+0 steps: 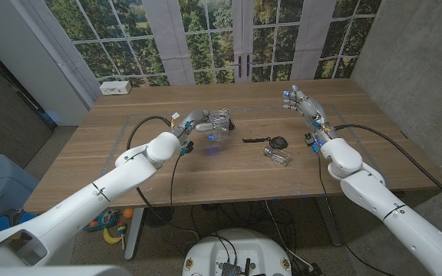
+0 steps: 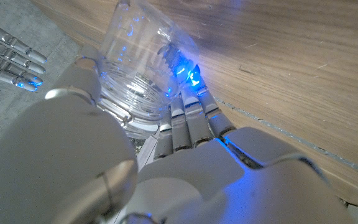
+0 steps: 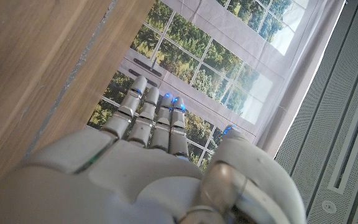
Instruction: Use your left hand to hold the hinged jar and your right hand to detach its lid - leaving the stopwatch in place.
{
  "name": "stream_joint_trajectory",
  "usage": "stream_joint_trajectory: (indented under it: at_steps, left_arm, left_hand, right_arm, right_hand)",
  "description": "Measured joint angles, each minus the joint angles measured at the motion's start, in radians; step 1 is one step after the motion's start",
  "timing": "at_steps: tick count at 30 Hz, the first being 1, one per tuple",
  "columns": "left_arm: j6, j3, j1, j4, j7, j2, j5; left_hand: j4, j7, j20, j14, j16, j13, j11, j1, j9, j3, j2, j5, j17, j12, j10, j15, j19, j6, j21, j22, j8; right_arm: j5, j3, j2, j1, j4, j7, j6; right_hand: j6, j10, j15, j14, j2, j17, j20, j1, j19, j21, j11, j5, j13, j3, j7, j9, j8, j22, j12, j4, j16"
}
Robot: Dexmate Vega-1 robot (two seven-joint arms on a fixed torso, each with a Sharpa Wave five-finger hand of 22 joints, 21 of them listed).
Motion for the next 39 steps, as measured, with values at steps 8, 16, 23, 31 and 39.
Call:
stream_joint_trajectory:
  at_steps: [8,16,23,31,39]
  left_arm:
    - [0.024,0.012,0.004,0.013,0.019,-0.007,0.006]
    - [0.057,0.034,-0.002,0.017,0.037,-0.007,0.04]
    - [0.082,0.051,-0.009,0.018,0.052,-0.007,0.078]
    - [0.12,0.067,-0.026,0.01,0.04,0.003,0.106]
    - [0.228,0.097,-0.059,-0.034,-0.011,0.028,0.145]
  left_hand:
    - [0.0,0.0,0.0,0.0,0.0,-0.009,0.0,0.0,0.0,0.0,0.0,-0.005,-0.006,0.0,0.0,0.0,0.0,0.0,0.0,0.0,0.0]
    - [-0.014,0.0,0.0,0.0,0.005,-0.028,0.0,0.0,-0.015,0.014,0.0,-0.026,-0.008,-0.017,0.022,0.0,0.0,0.0,0.0,0.0,0.0]
    - [-0.02,0.0,-0.006,-0.01,0.024,-0.085,-0.02,0.022,-0.051,0.02,-0.022,-0.088,-0.02,-0.023,0.02,-0.009,-0.006,0.0,-0.004,0.0,0.0]
    - [0.025,-0.058,0.007,-0.044,0.013,-0.145,-0.11,0.077,-0.086,-0.073,-0.077,-0.089,-0.047,-0.039,0.007,-0.064,-0.057,0.058,-0.039,-0.003,-0.077]
    - [0.063,-0.167,0.055,-0.215,-0.002,-0.223,-0.238,0.084,-0.113,-0.195,-0.082,-0.077,-0.079,-0.048,0.0,-0.072,-0.138,0.13,-0.113,-0.003,-0.193]
  right_arm:
    - [0.02,-0.014,-0.001,0.016,0.012,0.013,-0.007]
    - [0.031,-0.027,0.0,0.031,0.025,0.017,-0.012]
    - [0.037,-0.04,0.007,0.049,0.041,0.018,-0.021]
    - [0.035,-0.051,0.013,0.066,0.053,0.016,-0.027]
    - [0.03,-0.063,0.02,0.083,0.069,0.014,-0.027]
  right_hand:
    - [-0.001,0.0,0.0,0.0,0.0,-0.005,0.003,0.0,-0.003,-0.001,0.0,0.0,-0.005,0.0,0.001,0.0,0.0,0.003,0.0,0.0,0.004]
    - [-0.005,0.0,0.004,-0.004,0.0,-0.009,0.003,0.0,-0.003,-0.007,0.0,0.0,-0.011,0.004,0.005,0.0,0.0,0.003,0.0,-0.004,0.007]
    - [-0.005,0.004,0.004,-0.003,0.0,-0.016,0.003,0.0,-0.003,-0.007,0.004,0.0,-0.016,0.013,0.004,0.0,0.0,0.002,0.0,-0.013,0.011]
    - [-0.005,0.004,0.004,-0.003,0.0,-0.023,0.003,0.0,-0.003,-0.015,0.004,0.0,-0.022,0.019,0.004,0.0,0.0,0.002,0.0,-0.025,0.011]
    - [-0.014,0.004,0.004,-0.003,0.0,-0.028,0.009,0.0,-0.009,-0.015,0.004,0.0,-0.027,0.023,0.006,0.0,0.0,0.002,0.0,-0.029,0.011]
